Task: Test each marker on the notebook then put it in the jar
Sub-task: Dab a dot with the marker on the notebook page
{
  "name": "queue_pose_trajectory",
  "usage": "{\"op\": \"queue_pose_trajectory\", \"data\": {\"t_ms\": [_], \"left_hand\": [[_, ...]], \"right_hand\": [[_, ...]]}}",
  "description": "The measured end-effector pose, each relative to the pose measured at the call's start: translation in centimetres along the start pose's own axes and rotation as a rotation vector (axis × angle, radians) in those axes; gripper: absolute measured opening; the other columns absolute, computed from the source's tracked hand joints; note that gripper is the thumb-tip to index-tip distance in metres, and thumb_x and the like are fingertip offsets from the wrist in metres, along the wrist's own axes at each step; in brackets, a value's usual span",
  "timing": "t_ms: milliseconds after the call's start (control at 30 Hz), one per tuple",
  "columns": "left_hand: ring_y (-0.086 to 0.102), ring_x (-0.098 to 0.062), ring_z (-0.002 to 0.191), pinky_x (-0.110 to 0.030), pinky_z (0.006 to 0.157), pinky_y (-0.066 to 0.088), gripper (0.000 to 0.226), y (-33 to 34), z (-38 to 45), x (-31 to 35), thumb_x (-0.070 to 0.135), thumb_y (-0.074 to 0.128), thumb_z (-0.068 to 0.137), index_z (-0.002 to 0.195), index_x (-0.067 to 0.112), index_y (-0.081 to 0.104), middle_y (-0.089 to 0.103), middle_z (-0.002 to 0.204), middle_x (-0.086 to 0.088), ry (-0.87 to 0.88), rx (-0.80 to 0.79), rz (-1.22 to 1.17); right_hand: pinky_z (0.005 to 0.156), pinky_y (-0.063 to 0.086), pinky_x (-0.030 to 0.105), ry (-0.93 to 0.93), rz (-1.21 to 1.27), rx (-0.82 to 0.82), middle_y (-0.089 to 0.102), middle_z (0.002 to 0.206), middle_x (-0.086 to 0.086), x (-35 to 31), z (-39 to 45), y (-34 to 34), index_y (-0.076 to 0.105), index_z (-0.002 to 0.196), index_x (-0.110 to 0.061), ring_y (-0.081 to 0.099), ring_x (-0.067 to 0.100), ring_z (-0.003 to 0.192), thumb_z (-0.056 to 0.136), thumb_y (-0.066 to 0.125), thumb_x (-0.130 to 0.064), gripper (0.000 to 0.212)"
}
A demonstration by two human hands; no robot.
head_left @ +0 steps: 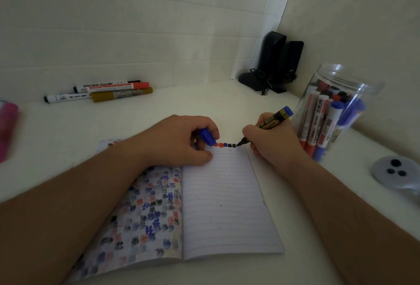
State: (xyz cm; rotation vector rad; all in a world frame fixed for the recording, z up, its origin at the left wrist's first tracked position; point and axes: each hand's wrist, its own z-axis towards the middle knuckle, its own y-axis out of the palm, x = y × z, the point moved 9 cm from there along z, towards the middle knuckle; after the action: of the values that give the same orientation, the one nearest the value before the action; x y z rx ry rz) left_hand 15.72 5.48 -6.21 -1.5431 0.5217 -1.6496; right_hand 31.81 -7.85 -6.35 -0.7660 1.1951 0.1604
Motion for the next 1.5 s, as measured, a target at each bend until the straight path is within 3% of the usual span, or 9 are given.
{"op": "queue_pose_trajectory", "data": {"t_ms": [100,267,467,600,800,1000,1167,1367,1500], "left_hand": [[0.066,-0.008,0.084,-0.031,0.082,0.057,0.034,0.01,-0.01,-0.01,0.033,0.08,0.082,0.108,0.046,0.063,0.069,0.093,0.016,0.0,0.002,-0.006],[0.065,-0.007,0.085,-0.028,0.081,0.057,0.034,0.0,0.01,-0.11,0.032,0.08,0.082,0.108,0.047,0.063,0.069,0.094,0.016,0.0,0.002,-0.006],[0.064,-0.006,0.082,-0.019,0.076,0.053,0.034,-0.02,0.03,-0.03,0.03,0.08,0.082,0.107,0.046,0.064,0.068,0.09,0.018,0.001,0.008,-0.008],[0.065,-0.006,0.082,-0.024,0.079,0.056,0.034,0.0,-0.02,-0.05,0.031,0.08,0.082,0.108,0.046,0.064,0.068,0.092,0.017,0.003,0.008,0.001],[0.064,-0.006,0.082,-0.024,0.079,0.055,0.034,-0.01,-0.06,0.01,0.032,0.08,0.082,0.108,0.046,0.064,0.068,0.091,0.018,0.004,0.006,-0.004],[0.065,-0.006,0.082,-0.026,0.08,0.056,0.034,-0.01,-0.03,-0.05,0.033,0.08,0.082,0.108,0.046,0.063,0.068,0.091,0.018,0.001,0.004,0.001],[0.065,-0.007,0.082,-0.029,0.082,0.057,0.034,-0.05,-0.09,0.12,0.032,0.08,0.082,0.108,0.046,0.064,0.068,0.091,0.017,0.002,0.006,0.001],[0.064,-0.005,0.081,-0.024,0.078,0.055,0.034,-0.02,-0.06,-0.16,0.033,0.08,0.082,0.107,0.047,0.063,0.068,0.092,0.018,-0.007,0.005,0.01],[0.064,-0.004,0.085,-0.026,0.082,0.056,0.02,0.02,0.04,-0.07,0.047,0.072,0.089,0.107,0.047,0.064,0.069,0.097,0.018,-0.015,0.007,0.009]], "right_hand": [[0.047,0.049,0.024,0.009,-0.025,-0.014,0.055,0.065,0.014,0.11,0.0,0.19,0.056,0.077,-0.007,0.054,0.017,0.052,0.081,0.072,-0.012,0.017],[0.057,0.046,0.035,-0.019,-0.075,0.031,0.044,0.06,0.004,-0.11,0.19,-0.31,0.046,0.068,-0.016,0.048,0.022,0.06,0.078,0.07,-0.013,0.026],[0.047,0.048,0.023,-0.015,0.008,0.01,0.056,0.065,0.02,-0.18,-0.14,-0.2,0.054,0.077,-0.007,0.056,0.015,0.048,0.084,0.071,-0.009,0.019],[0.051,0.051,0.025,-0.032,-0.033,0.016,0.064,0.073,0.028,-0.14,-0.18,-0.16,0.056,0.08,0.0,0.059,0.016,0.051,0.084,0.073,-0.011,0.02],[0.055,0.053,0.031,-0.005,-0.057,-0.015,0.061,0.076,0.033,-0.14,-0.23,0.04,0.056,0.076,-0.007,0.058,0.018,0.053,0.081,0.072,-0.011,0.018],[0.044,0.046,0.023,0.008,0.042,0.039,0.054,0.067,0.019,0.01,-0.24,-0.55,0.051,0.077,-0.008,0.052,0.017,0.048,0.083,0.069,-0.007,0.019],[0.047,0.049,0.023,-0.006,-0.003,0.028,0.057,0.066,0.018,0.04,-0.2,-0.33,0.054,0.077,-0.007,0.055,0.017,0.051,0.082,0.07,-0.01,0.017],[0.046,0.047,0.026,0.006,-0.035,-0.01,0.051,0.065,0.016,0.01,-0.24,-0.19,0.051,0.073,-0.01,0.053,0.02,0.054,0.081,0.07,-0.01,0.021],[0.049,0.044,0.027,-0.026,0.013,0.039,0.049,0.056,0.003,-0.32,-0.32,-0.6,0.048,0.069,-0.013,0.049,0.015,0.052,0.082,0.072,-0.011,0.027]]}}
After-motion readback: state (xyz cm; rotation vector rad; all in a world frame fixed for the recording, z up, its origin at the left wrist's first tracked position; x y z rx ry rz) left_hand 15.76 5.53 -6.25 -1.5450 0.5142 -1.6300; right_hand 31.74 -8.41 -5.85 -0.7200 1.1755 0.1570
